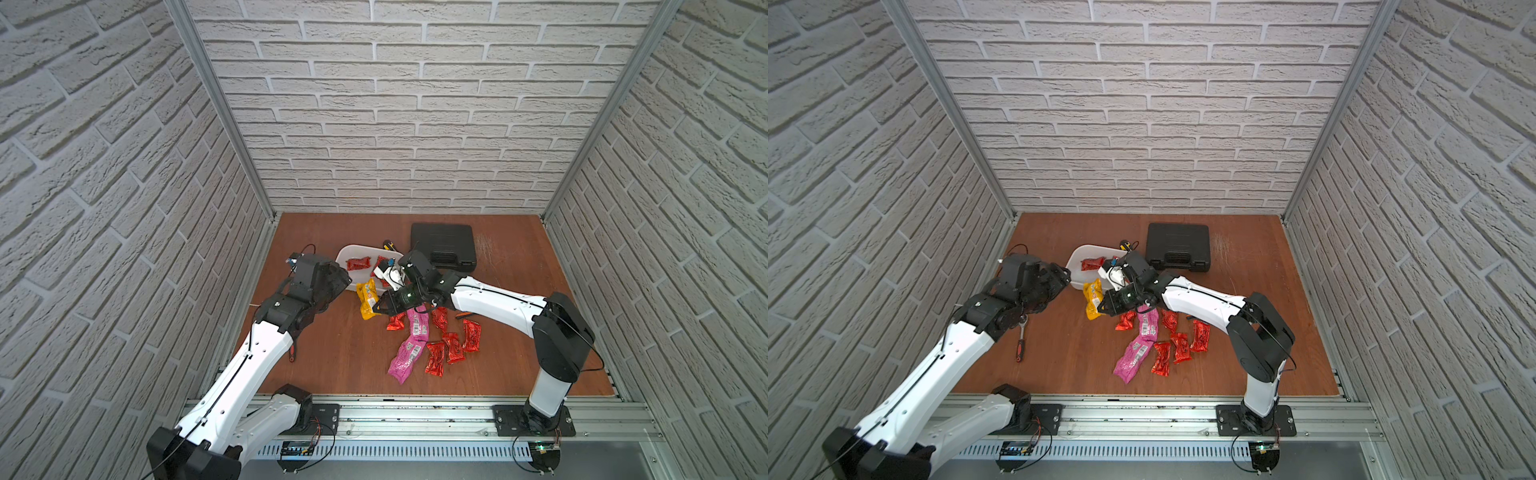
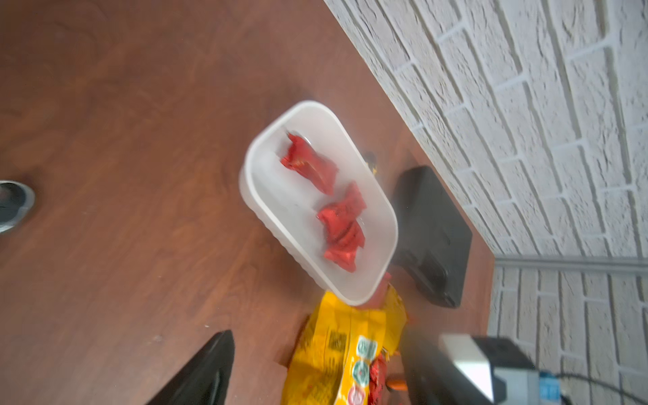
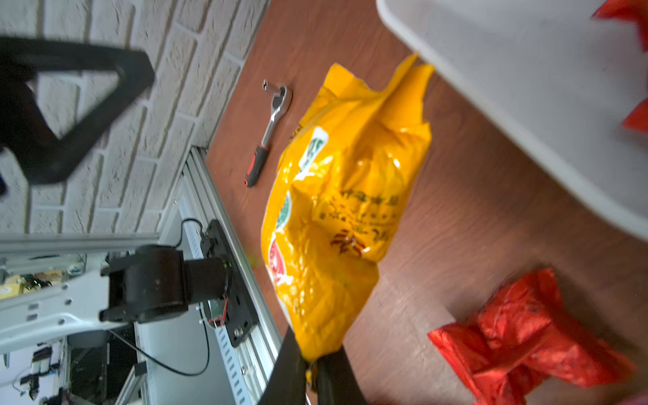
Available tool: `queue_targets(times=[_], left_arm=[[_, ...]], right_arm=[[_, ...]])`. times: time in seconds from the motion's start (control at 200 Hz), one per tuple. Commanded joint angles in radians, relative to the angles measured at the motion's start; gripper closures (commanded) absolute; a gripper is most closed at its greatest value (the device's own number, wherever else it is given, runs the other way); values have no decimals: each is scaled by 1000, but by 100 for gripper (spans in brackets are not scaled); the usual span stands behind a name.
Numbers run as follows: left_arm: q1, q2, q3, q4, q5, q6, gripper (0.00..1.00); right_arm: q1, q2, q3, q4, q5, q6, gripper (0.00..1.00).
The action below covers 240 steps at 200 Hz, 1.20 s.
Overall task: Take the tea bags out of the storage box
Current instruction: Place the tea bag at the center of the board.
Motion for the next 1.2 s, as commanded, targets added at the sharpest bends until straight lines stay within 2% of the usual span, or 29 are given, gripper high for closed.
queue_targets(times=[0.0,0.165,0.335,0.45,0.55,0.65,0.715,0.775,0.825,0.975,1.095,1.194], left_arm=[[61,-47,-60,-85,-64,17,21],[116,-80,-113,-87,-19,35,21],[128,-76,-147,-65,22,46,22],[130,-73,-173,-23,42,50,23],[135,-52,-184,11,69,69,24],[141,-16,-172,46,111,118,25],[142,14,-156,70,136,160,25],[142,45,-141,100,167,210,25],[144,79,-126,131,202,256,25],[146,211,-41,207,307,459,26],[146,344,87,161,321,663,28],[147,477,218,66,361,893,30]], right_arm=[[60,-31,-24,-124,59,-81,95],[105,23,-25,-190,113,-103,94],[124,94,20,-264,123,-136,92],[128,117,30,-286,176,-141,88],[128,111,32,-283,231,-135,78],[129,53,15,-265,295,-130,60],[129,-11,-10,-245,333,-145,44],[128,-78,-36,-218,365,-156,35],[126,-123,-45,-204,386,-162,32],[91,-172,0,-218,439,-144,32],[42,-176,14,-207,447,-105,33],[6,-192,-5,-186,459,-79,34]])
